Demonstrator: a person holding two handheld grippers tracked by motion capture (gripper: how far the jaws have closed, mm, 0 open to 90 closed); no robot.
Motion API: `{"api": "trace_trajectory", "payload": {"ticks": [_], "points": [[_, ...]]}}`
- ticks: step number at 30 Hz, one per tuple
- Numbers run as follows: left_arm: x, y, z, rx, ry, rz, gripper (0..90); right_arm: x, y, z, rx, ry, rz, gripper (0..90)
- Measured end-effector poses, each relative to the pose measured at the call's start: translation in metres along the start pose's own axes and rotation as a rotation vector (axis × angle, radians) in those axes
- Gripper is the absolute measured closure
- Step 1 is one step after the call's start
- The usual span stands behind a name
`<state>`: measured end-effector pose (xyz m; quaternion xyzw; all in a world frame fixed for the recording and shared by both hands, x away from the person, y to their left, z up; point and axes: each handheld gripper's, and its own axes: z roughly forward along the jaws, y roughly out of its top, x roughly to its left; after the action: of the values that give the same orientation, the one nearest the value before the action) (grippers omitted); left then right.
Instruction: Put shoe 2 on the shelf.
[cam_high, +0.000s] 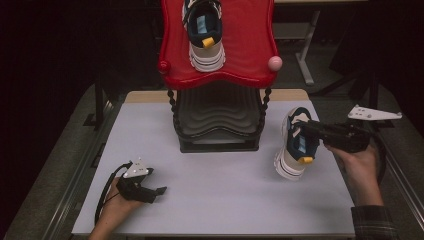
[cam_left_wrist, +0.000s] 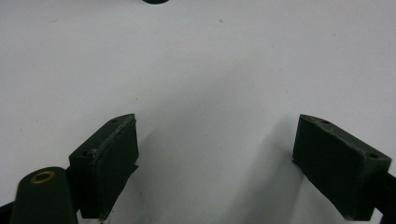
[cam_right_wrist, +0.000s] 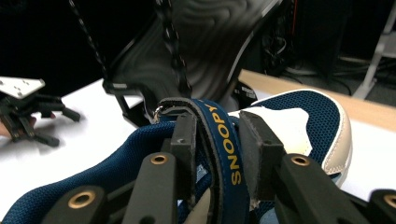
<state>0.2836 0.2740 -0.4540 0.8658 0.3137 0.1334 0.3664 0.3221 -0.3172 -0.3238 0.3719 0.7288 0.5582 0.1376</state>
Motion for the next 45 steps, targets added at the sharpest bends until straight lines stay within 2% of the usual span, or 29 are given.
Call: {"api": "trace_trajectory", "payload": {"ticks": [15,29,36,45], "points": [[0.000,0.000,0.000,0.002,0.000,0.002,13.6,0.011,0.068,-0.004,-0.088,0.036,-0.065,68.1],[0.000,0.000,0.000,0.005,-0.001,0.005,13.6,0.023,0.143,-0.024,-0.176,0.013,-0.157,68.6],[0.000,0.000,0.000,0.008,0.000,0.007,13.5,0.033,0.182,-0.036,-0.215,0.013,-0.196,68.8],[0.000,0.000,0.000,0.006,0.000,0.006,13.5,0.050,0.225,-0.034,-0.247,0.033,-0.252,69.0]]}}
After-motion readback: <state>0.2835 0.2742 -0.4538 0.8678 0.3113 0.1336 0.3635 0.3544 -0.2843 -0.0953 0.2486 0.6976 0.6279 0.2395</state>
